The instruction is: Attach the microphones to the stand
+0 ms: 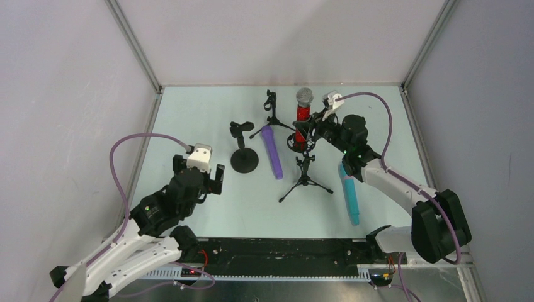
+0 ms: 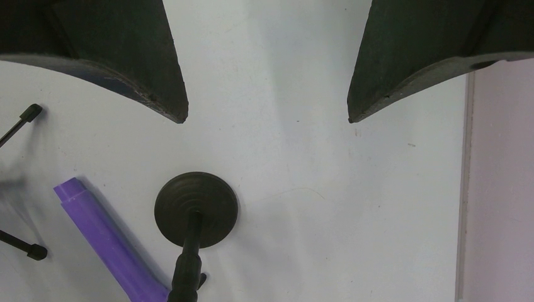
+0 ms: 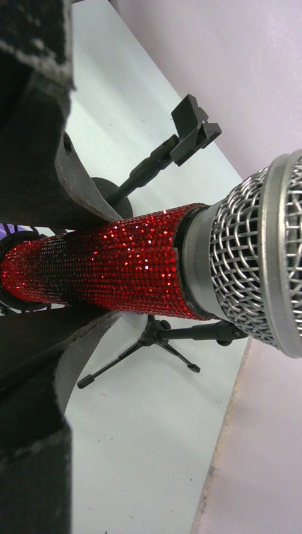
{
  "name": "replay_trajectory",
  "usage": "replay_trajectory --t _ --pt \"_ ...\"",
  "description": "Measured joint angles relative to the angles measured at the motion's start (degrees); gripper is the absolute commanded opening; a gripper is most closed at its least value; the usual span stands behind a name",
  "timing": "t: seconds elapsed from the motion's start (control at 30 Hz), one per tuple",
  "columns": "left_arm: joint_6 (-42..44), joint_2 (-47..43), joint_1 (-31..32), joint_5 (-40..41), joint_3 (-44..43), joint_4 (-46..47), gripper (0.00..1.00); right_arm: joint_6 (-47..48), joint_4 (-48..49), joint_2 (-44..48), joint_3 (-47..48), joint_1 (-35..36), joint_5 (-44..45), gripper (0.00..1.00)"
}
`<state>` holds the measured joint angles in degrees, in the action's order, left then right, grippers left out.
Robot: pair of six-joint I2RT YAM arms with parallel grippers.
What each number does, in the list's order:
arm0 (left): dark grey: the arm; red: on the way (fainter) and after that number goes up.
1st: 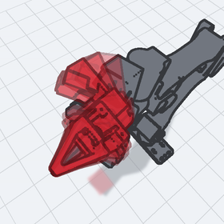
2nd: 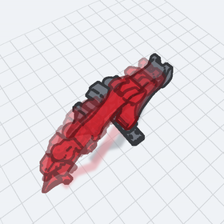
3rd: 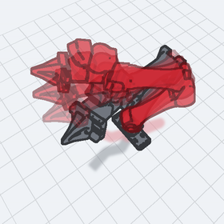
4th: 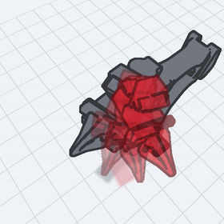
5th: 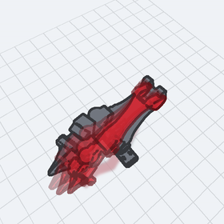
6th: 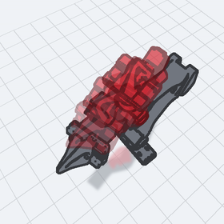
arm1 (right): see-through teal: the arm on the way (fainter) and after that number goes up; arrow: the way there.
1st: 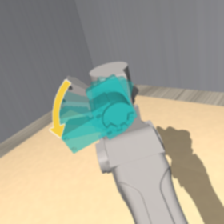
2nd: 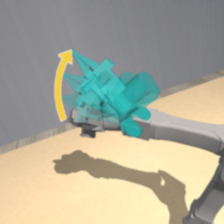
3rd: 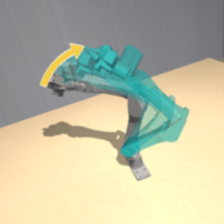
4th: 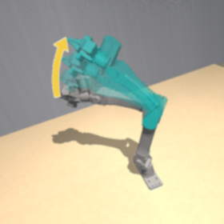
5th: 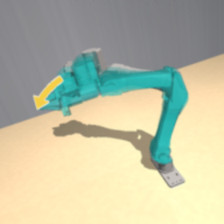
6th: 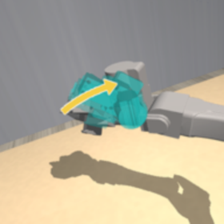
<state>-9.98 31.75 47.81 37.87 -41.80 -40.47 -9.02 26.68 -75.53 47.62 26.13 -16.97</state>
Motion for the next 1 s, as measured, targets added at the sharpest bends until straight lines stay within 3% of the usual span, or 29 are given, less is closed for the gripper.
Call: replay_trajectory --t 0.77,0.9,1.0 --pt "0.00 0.42 0.00 -0.02 0.00 -0.02 1.00 1.11 5.55 0.66 -8.35 2.27 3.72 0.00" --pt "0.00 0.42 0.00 0.00 0.00 -0.02 1.00 1.25 5.62 0.66 -9.11 2.80 4.66 0.11" --pt "0.00 0.42 0.00 -0.02 0.00 -0.02 1.00 1.18 5.66 0.66 -9.20 2.93 5.07 0.27"
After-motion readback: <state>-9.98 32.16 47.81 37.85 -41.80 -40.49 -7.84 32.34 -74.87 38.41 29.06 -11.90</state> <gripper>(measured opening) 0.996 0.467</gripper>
